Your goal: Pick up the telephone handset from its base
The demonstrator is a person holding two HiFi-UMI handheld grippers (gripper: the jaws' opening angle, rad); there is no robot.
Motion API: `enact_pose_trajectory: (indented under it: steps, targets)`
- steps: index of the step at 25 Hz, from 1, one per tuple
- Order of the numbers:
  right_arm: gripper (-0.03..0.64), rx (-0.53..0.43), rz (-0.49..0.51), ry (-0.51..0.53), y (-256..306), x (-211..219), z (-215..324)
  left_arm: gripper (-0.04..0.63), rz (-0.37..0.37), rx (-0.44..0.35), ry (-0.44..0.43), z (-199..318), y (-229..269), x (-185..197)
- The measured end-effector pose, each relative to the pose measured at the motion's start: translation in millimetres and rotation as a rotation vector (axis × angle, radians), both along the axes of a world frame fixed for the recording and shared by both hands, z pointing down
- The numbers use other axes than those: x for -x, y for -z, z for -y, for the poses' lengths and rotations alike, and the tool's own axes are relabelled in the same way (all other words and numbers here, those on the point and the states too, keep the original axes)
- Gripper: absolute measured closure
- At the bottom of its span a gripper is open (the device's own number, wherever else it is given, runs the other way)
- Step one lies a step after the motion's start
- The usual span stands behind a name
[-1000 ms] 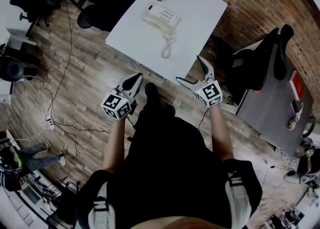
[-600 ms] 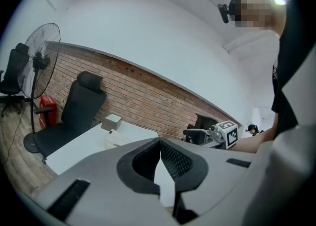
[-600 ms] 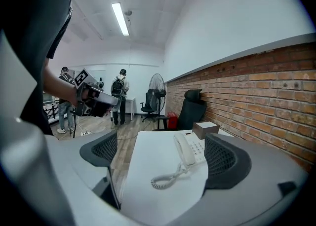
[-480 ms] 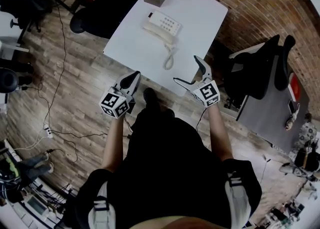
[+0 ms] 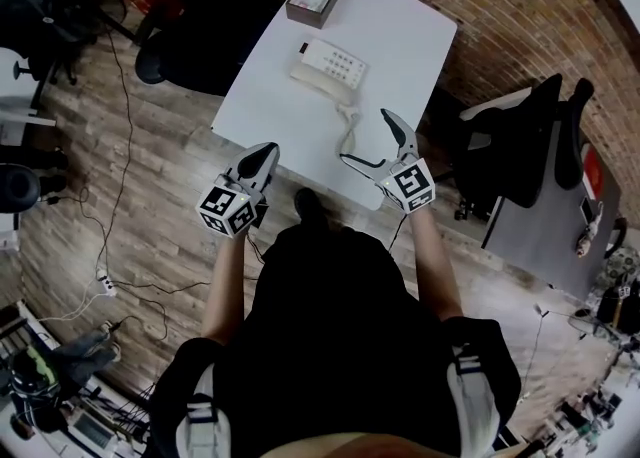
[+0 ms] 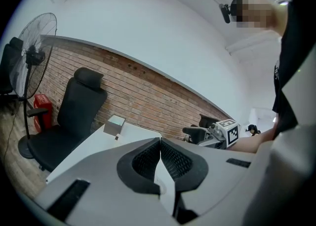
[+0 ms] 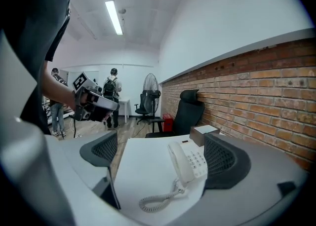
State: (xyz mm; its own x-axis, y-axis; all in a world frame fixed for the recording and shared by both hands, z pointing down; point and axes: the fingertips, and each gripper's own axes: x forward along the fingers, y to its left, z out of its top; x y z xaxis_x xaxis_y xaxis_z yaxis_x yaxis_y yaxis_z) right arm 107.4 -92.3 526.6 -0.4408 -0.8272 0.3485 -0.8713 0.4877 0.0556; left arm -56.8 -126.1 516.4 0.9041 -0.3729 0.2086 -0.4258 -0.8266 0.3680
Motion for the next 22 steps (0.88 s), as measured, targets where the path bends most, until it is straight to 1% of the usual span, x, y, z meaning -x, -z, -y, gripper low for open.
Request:
enact_pose_trajectory:
  steps: [4, 9, 12, 16, 20, 22]
  targets:
    - [0.081, 0.009, -0.004, -0.034, -5, -2, 13, 0.577, -0.011, -0.007, -0.035, 19, 6, -4]
    - [0.084, 0.018, 0.004, -0.06, -11, 1, 25, 0.577, 0.009, 0.003, -0.074, 31, -2, -3]
    - [0.084, 0.029, -0.012, -0.054, -17, 1, 29, 0.577, 0.009, 0.014, -0.069, 41, -6, -3]
    - [0.084, 0.039, -0.016, -0.044, -21, -6, 37, 0.577, 0.012, 0.007, -0.059, 50, -6, -9]
    - [0.087, 0.036, -0.008, -0.016, -20, -10, 50, 0.577, 0.008, -0.004, -0.026, 58, -3, -15]
    - [0.091, 0.049, 0.001, -0.002, -22, -14, 54, 0.577, 0.005, -0.002, -0.002, 57, -1, -19]
